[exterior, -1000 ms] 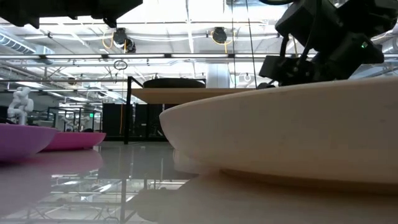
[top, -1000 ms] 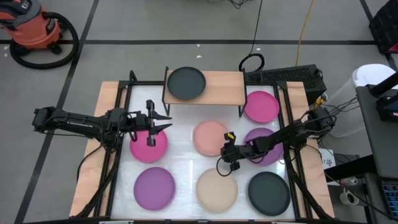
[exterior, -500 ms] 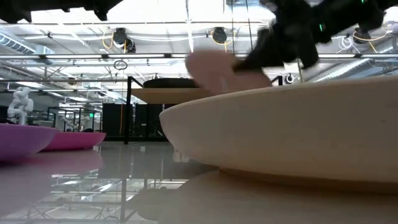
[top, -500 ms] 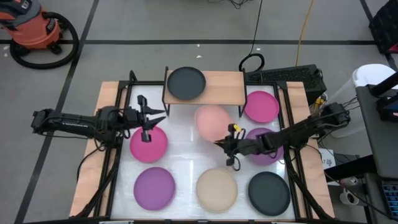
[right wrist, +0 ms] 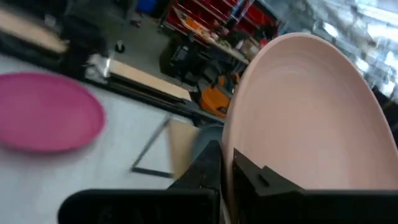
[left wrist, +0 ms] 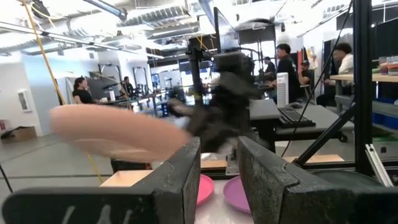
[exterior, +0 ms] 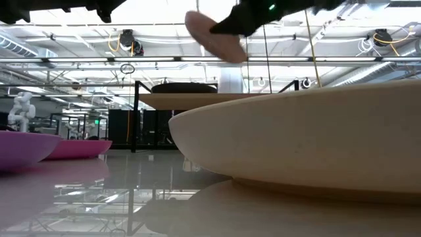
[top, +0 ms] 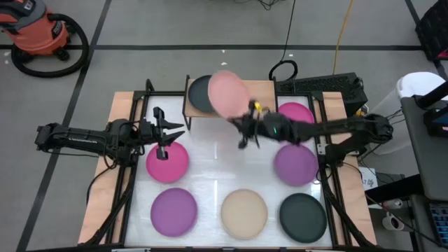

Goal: Place and stack plates onto a shelf
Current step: Stack the light pink plate on top of the black plate on the shelf, then stack the bottom pink plate on top of the light pink plate on the shelf

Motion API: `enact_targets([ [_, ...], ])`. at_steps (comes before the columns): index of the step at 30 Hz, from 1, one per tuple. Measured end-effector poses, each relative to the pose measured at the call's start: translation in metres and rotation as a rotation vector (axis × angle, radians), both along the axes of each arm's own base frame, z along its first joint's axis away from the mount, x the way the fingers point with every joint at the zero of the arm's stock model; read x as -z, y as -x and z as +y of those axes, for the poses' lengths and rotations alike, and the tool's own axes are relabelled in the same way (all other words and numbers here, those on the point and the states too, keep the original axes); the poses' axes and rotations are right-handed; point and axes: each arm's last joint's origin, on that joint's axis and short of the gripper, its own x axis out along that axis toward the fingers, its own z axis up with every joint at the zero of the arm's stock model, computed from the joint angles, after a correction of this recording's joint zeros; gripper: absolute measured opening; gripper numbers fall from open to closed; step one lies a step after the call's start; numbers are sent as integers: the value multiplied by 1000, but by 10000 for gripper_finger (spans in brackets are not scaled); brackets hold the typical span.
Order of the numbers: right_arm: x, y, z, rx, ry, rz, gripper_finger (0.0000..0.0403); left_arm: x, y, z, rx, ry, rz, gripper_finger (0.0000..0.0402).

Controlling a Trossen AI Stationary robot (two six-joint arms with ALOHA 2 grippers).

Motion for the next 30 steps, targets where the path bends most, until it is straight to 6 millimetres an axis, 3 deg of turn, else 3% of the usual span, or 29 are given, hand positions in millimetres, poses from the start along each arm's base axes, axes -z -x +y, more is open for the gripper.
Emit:
enact_targets([
  [5, -10, -21, -49, -8, -82, -12, 1, 0, 0, 0, -3, -10, -1, 113],
  [11, -11, -56, -68, -88, -126, 31, 1, -2, 1, 0, -8, -28, -21, 113],
  [15, 4, -71, -74, -69, -136, 141, 8, -2, 1, 0, -9, -33, -21, 113],
  [21, 20, -78, -78, -10, -114, 190, 43, -2, 1, 0, -10, -34, -22, 113],
  [30, 17, -80, -72, -20, -130, 155, 107, -2, 1, 0, -11, -36, -20, 113],
])
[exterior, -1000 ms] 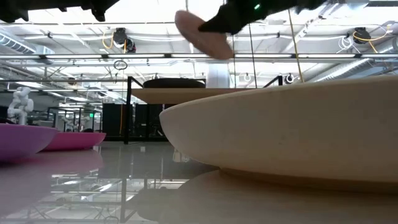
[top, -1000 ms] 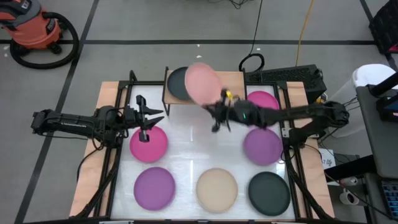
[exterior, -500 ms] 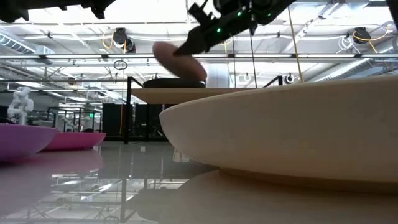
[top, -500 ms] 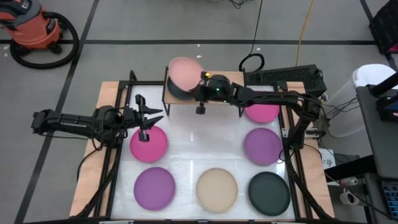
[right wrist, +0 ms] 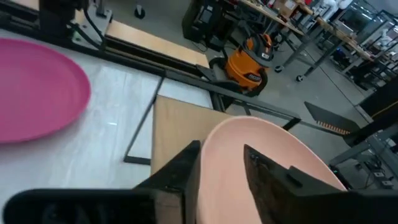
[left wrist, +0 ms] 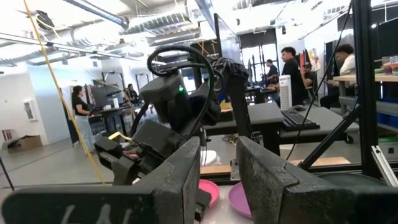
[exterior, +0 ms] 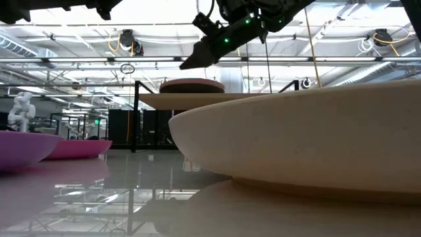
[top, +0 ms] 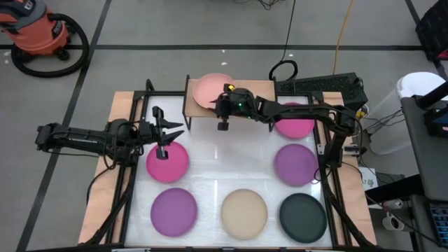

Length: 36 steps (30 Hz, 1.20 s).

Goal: Place and stack plates onto a shelf
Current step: Stack the bottom pink plate on top of the light pink plate on the shelf

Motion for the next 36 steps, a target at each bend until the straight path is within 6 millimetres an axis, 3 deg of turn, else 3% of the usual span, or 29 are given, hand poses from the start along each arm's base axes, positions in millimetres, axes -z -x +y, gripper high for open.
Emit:
enact_targets([
  [3, -10, 2, 6, -11, 9, -35, 124, 1, 0, 0, -1, -5, 7, 113],
  [7, -39, 17, 21, -15, 37, -71, 136, 1, -1, 0, -8, -29, 17, 113],
  [13, -97, 61, 53, -46, -50, -166, 131, 2, -1, 0, -24, -85, 29, 113],
  [19, -122, 108, 88, -62, -259, -125, 128, 6, -3, 0, 12, 93, 46, 113],
  [23, -125, 129, 125, -52, -259, -58, 128, 11, -5, 3, -81, 92, 170, 113],
  [28, -119, 138, 166, 8, -165, -14, 128, 5, -13, 5, -179, 132, 435, 113],
  [36, -66, 144, 193, 16, -185, 62, 128, 34, -35, -1, -219, 238, 869, 113],
])
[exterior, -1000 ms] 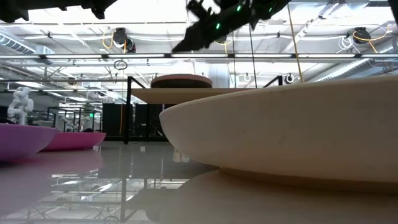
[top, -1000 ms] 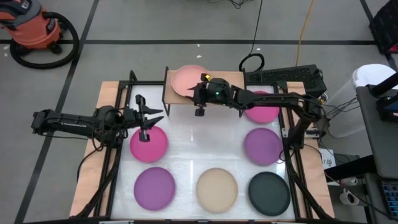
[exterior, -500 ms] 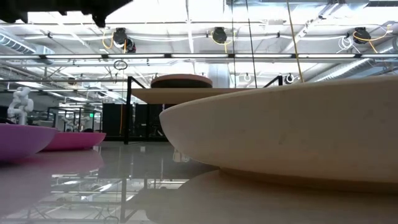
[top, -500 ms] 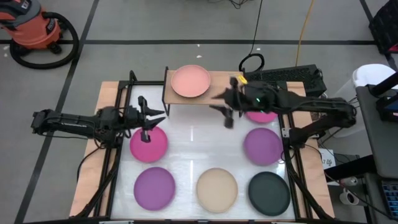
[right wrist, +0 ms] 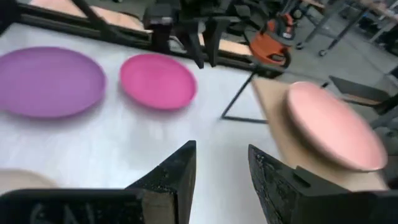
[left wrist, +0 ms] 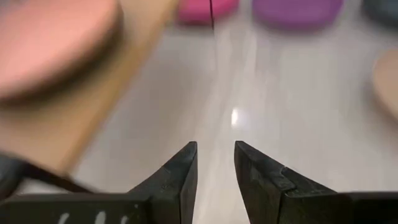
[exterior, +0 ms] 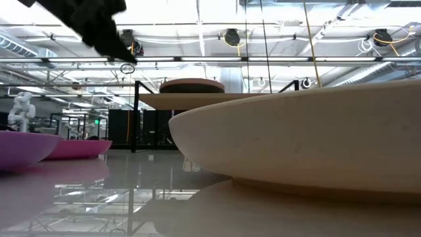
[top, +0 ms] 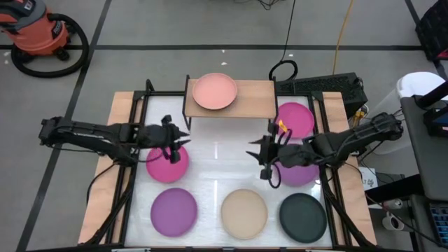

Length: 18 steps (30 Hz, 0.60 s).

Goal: Place and stack plates onto a shelf
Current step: Stack the bottom pink plate on top of the light pink plate on the shelf

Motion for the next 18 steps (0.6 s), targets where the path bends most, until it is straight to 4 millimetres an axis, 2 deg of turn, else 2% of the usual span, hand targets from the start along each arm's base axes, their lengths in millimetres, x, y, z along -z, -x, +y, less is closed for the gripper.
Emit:
enact_targets([
  [7, 42, 24, -4, -16, -73, -181, 128, 41, -10, -8, -83, 113, 293, 113],
  [12, 62, 45, -12, -24, -108, -329, 128, 58, -16, -9, -182, 180, 376, 113],
  [18, 81, 61, -18, -28, -127, -415, 128, 73, -22, -12, -288, 292, 416, 113],
])
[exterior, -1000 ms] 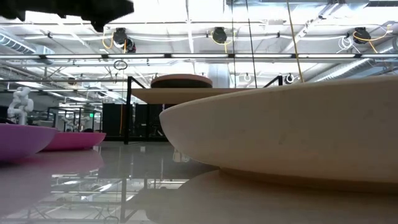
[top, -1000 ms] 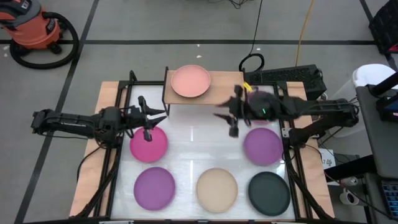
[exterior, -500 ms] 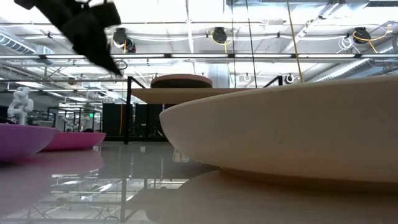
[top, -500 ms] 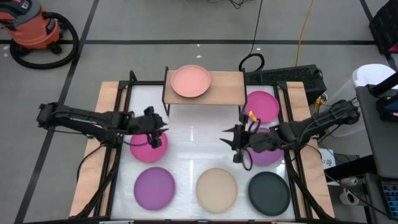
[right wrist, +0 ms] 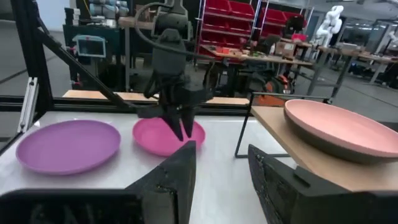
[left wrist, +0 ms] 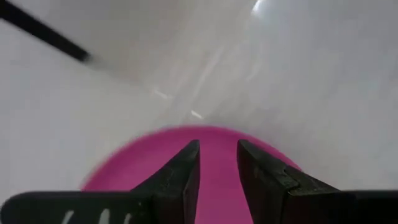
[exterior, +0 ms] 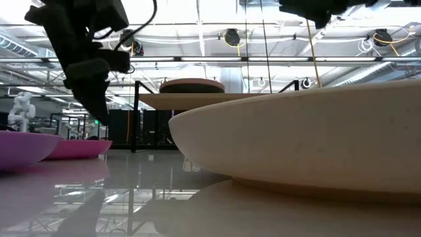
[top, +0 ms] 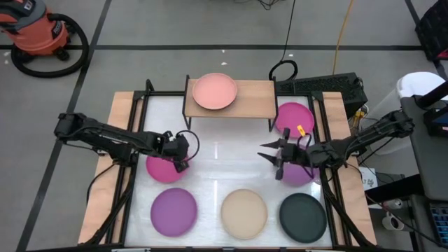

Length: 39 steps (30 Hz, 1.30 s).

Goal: Place and stack plates onto a shelf
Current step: Stack the bottom pink plate on top of the light pink plate on the shelf

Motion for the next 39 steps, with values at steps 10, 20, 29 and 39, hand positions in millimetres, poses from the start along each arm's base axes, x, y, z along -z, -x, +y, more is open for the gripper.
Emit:
enact_targets([
  [10, 1, 6, -2, -1, -6, -32, 128, 12, -12, -23, -24, 55, 4, 113],
  [20, 2, 6, -2, 0, -10, -29, 128, 5, -35, -38, -39, -24, 113, 113],
  [29, 3, 6, -2, 0, -8, -19, 128, 23, -44, -40, -102, -25, 212, 113],
  [39, 3, 6, -2, 0, -8, -19, 128, 29, -42, -39, -98, -58, 260, 113],
])
